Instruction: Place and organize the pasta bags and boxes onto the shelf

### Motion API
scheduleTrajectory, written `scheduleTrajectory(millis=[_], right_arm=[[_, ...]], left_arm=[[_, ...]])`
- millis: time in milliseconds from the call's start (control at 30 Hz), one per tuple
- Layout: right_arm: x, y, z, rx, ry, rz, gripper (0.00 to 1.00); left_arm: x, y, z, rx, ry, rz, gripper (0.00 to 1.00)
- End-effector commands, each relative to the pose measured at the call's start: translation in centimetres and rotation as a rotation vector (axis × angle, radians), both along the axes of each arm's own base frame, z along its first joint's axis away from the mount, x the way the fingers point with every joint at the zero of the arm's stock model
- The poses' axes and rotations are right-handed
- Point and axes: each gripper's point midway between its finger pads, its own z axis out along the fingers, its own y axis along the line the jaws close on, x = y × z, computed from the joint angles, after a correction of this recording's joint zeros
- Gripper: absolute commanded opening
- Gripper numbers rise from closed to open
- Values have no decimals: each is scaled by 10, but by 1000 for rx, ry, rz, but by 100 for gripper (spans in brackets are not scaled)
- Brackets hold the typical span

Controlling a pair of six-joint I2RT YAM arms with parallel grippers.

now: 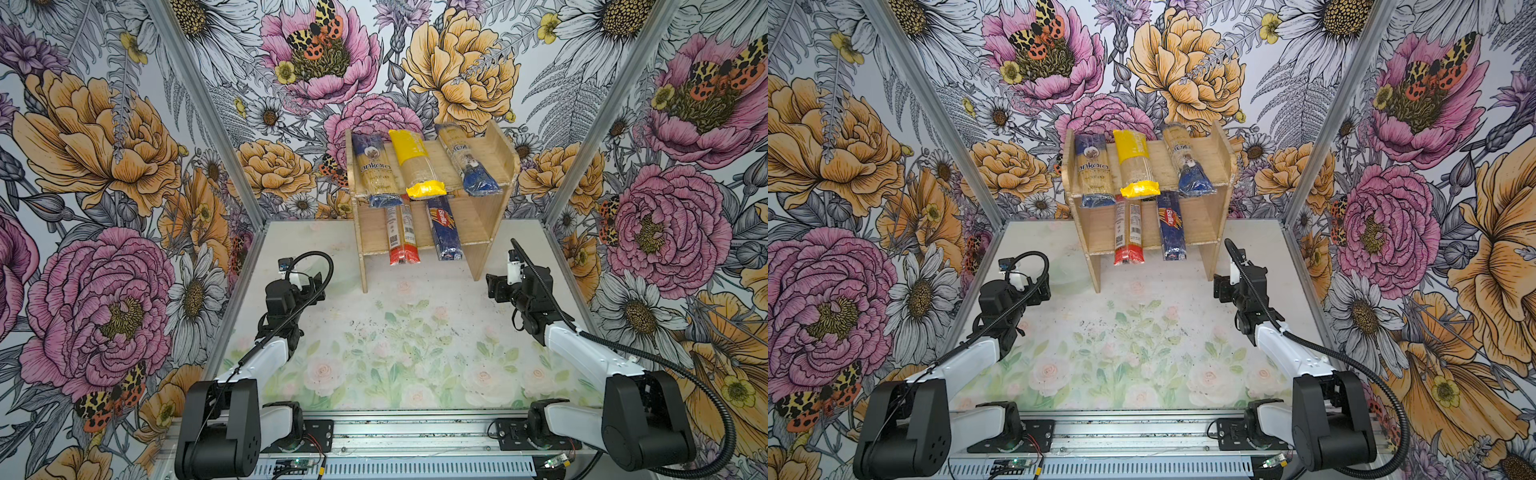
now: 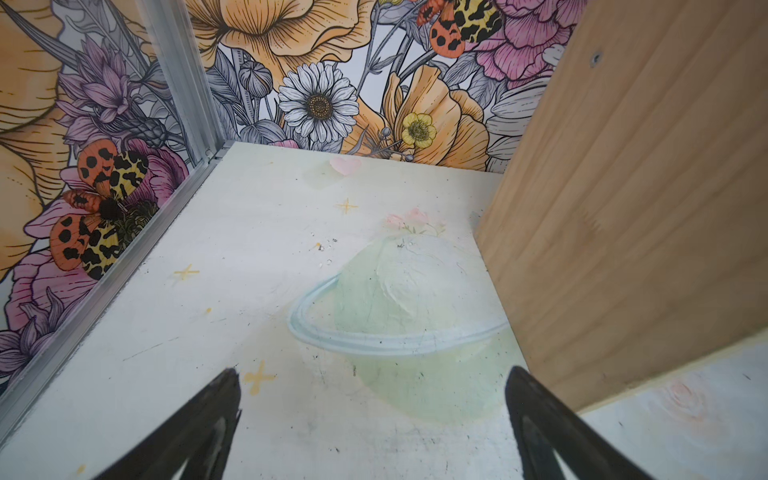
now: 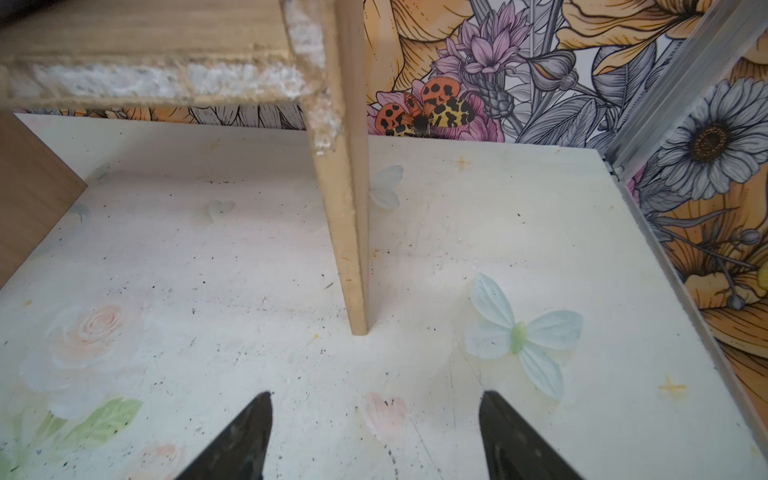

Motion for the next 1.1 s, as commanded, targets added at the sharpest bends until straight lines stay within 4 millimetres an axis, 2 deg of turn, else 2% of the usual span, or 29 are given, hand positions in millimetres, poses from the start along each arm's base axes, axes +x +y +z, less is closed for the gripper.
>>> scheduleTrajectory(millis=[0, 200, 400, 733, 1067], right_arm=[[7, -9, 4, -31, -72, -37, 79], [7, -28, -9, -35, -157, -120, 80], [18, -32, -25, -59, -127, -123, 79], [25, -36, -27, -86, -169, -124, 79], [22, -48, -33, -54, -196, -175, 79]], left_arm=[[6, 1, 2, 16, -41, -21, 99], [15, 0, -10, -4, -56, -50, 99], [23, 2, -7, -12, -85, -63, 99], [20, 5, -13, -1, -156, -60, 99], [19, 5, -21, 1, -166, -57, 99]])
